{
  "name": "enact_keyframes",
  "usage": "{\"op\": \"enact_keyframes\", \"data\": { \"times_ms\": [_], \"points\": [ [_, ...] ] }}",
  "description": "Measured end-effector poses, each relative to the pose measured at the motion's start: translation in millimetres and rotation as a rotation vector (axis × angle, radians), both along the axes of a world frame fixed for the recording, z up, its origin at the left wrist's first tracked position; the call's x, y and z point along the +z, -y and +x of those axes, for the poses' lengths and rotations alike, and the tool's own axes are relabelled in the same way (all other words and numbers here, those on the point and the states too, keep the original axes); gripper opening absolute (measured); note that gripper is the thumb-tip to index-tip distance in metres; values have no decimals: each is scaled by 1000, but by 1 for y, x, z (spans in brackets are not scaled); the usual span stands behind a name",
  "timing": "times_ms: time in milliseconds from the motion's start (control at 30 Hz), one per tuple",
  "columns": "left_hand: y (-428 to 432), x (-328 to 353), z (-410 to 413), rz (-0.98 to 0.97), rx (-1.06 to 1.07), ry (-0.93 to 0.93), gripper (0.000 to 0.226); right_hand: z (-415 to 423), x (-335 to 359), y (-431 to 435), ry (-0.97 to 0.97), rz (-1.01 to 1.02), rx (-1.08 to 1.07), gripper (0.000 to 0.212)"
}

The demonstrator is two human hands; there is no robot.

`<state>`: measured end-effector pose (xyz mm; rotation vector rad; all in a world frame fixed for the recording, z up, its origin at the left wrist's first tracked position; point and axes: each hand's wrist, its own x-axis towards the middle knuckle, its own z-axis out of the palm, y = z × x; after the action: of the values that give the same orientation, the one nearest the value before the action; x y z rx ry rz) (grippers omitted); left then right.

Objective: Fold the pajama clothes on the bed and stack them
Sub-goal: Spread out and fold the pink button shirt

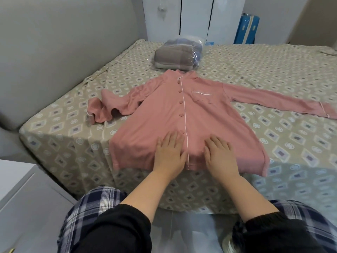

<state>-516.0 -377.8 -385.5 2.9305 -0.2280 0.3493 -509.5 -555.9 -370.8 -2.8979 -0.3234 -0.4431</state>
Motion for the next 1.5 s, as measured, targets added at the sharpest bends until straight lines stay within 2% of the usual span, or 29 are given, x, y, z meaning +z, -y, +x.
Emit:
{"op": "enact_keyframes", "data": {
  "times_ms": [67,167,267,400,467,533,567,600,733,800,900,1000,1067,1167,1333,1433,1500],
  "points": [
    [11,2,7,-22,-8,11,56,9,5,19,-31,58,-175,37],
    [22,1,13,-19,1,23,55,24,13,54,-195,85,-439,48],
    [24,-1,18,13,29,25,57,33,10,83,-402,62,-555,57],
    [25,0,20,21,52,19,58,38,12,103,-404,62,-738,59],
    [27,-1,21,17,67,22,57,34,13,90,-265,-40,-624,62],
    [28,0,20,16,79,18,56,25,5,64,-156,-119,-225,58],
    [28,0,20,9,81,9,56,20,1,53,-176,-134,-69,55],
    [27,1,20,0,75,-4,56,19,0,49,-230,-132,-25,54],
    [18,7,18,-40,-3,-39,56,36,8,67,-370,-68,-420,58],
    [9,10,16,-65,-76,-54,55,40,12,57,-398,-53,-464,59],
    [-10,10,13,-38,-68,-67,56,35,12,15,-341,24,-299,60],
    [-37,10,8,42,117,-69,55,27,7,-29,-257,1,-53,58],
    [-58,10,4,41,191,-134,57,24,6,-53,-232,-26,35,58],
    [-92,7,-6,34,175,-194,59,22,9,-86,-240,-7,96,58],
    [-146,8,-31,91,233,-188,66,30,13,-143,-236,-82,26,57],
    [-167,12,-36,-18,286,-210,71,46,16,-183,-250,-108,126,59],
    [-175,18,-32,-143,362,-164,64,59,17,-205,-270,-95,180,59]
  ]
}}
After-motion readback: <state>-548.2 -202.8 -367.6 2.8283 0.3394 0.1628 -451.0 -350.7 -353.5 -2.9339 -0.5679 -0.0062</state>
